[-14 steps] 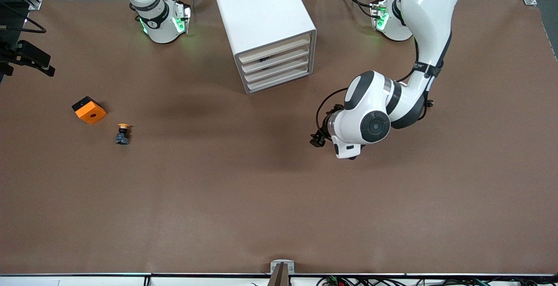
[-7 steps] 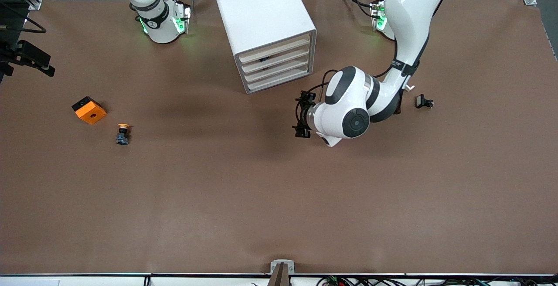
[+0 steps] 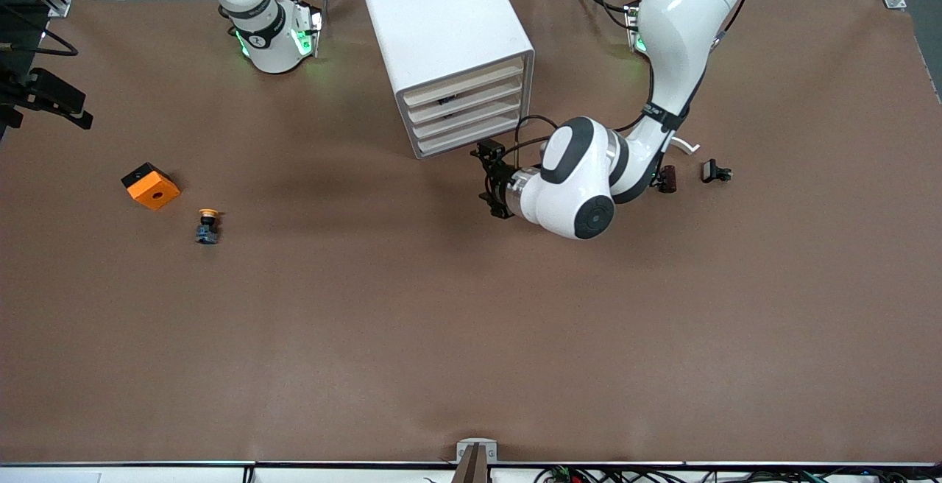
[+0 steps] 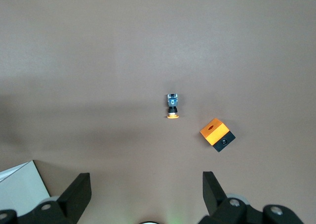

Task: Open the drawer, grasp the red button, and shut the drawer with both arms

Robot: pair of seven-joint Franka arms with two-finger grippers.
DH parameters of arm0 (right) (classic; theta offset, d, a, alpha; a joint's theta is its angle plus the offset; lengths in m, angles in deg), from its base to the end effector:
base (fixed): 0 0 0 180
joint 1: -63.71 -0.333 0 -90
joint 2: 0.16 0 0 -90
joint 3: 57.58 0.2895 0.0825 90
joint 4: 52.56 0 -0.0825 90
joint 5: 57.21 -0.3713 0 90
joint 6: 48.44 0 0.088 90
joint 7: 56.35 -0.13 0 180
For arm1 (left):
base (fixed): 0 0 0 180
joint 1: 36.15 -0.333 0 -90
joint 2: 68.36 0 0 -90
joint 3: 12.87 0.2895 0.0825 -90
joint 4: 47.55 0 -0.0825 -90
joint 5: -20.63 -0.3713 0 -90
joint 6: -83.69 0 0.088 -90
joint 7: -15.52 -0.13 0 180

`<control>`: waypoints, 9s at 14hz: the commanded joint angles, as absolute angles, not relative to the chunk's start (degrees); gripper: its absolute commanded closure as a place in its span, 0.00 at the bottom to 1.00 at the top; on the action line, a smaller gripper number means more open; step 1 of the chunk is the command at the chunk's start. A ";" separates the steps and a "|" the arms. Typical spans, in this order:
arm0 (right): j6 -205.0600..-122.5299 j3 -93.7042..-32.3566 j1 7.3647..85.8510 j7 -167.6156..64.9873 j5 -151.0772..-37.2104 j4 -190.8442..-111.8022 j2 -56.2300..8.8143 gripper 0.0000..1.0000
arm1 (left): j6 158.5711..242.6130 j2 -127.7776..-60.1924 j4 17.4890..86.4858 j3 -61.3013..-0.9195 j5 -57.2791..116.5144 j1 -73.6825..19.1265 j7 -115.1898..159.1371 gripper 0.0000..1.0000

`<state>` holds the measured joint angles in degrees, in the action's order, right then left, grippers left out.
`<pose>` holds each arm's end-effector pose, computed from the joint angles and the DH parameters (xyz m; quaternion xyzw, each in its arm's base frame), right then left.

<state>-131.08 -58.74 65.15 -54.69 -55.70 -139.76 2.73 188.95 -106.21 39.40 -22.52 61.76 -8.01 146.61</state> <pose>0.5126 -0.0272 0.6127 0.9998 -0.0097 -0.0150 0.0120 0.4820 -0.4417 0.2475 -0.5071 -0.7631 0.3822 0.1202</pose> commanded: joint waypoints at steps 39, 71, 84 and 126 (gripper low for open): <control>-130.18 -58.46 64.50 -55.47 -56.24 -138.26 1.95 0.00 | 170.44 -113.72 37.62 -21.41 69.14 -2.93 144.81 0.83; -147.84 -58.46 25.04 -144.21 -58.70 -132.11 -21.59 0.00 | 170.26 -108.98 25.68 -10.76 64.15 -7.76 142.81 0.00; -151.80 -58.46 15.73 -151.72 -65.56 -136.24 -27.57 0.00 | 170.70 -97.73 23.99 -9.00 19.44 -11.63 86.85 0.00; -128.43 -58.90 32.83 -103.17 -69.34 -125.51 -26.44 0.94 | 177.03 -66.42 45.09 -20.51 17.64 -40.11 21.41 0.00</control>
<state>-130.71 -59.42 28.89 -112.98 -68.38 -125.03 -29.09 176.87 -66.62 44.03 -18.86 17.90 -39.57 21.17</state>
